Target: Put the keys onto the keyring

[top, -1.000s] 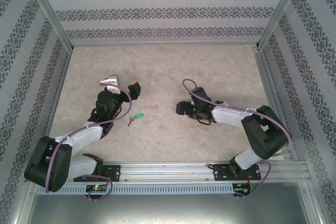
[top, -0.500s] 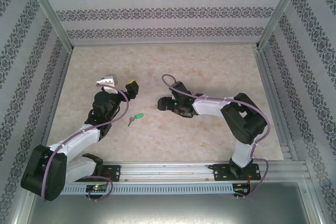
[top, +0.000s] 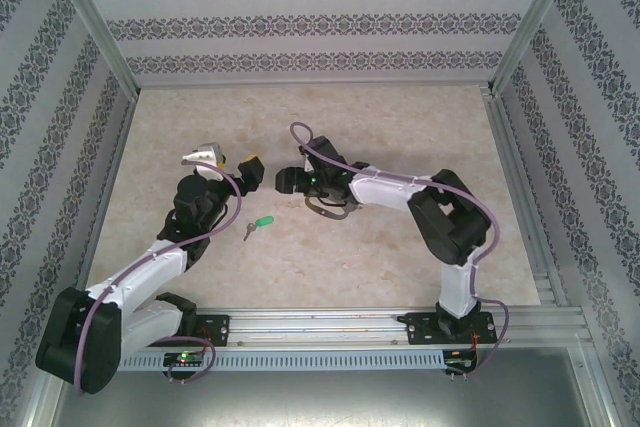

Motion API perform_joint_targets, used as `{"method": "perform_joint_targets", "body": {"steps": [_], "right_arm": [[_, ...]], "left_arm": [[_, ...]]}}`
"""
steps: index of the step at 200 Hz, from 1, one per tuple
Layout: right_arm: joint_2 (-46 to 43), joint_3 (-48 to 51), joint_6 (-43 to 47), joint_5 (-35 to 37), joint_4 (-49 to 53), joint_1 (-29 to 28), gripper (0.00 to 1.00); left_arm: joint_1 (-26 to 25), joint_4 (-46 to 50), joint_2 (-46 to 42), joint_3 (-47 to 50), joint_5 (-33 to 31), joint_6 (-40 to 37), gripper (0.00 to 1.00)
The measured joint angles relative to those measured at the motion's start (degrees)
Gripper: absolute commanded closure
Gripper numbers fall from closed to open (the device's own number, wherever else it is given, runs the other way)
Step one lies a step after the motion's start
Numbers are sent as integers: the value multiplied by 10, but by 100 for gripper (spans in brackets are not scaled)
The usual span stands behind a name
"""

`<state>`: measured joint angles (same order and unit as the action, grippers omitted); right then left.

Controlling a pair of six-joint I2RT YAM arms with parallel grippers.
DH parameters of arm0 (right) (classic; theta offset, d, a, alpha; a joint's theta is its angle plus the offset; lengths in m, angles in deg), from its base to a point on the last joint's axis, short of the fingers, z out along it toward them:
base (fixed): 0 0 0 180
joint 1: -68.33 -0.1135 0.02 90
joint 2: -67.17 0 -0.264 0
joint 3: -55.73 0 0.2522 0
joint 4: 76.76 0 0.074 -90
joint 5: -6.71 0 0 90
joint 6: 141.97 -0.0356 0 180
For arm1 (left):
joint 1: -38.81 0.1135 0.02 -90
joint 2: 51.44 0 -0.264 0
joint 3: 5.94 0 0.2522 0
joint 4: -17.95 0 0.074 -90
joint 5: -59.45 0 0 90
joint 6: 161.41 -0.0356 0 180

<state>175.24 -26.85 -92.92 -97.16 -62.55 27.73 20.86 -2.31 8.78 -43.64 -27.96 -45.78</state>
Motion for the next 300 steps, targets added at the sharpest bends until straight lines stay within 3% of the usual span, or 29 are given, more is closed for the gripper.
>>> {"method": "perform_joint_targets", "body": {"steps": [52, 92, 122, 186, 300], "right_arm": [[-222, 170, 52, 40, 12, 55, 20], [-306, 298, 80, 56, 33, 125, 19], [-311, 337, 91, 54, 42, 157, 20], [-245, 339, 96, 22, -4, 157, 23], [-199, 309, 97, 7, -37, 138, 27]], "left_arm": [[-13, 17, -7, -1, 22, 18, 0], [-54, 20, 38, -24, 21, 17, 0], [-73, 32, 91, -65, 14, 2, 0], [-95, 102, 160, -162, -23, -52, 0], [-98, 117, 171, -162, -43, -62, 0]]}}
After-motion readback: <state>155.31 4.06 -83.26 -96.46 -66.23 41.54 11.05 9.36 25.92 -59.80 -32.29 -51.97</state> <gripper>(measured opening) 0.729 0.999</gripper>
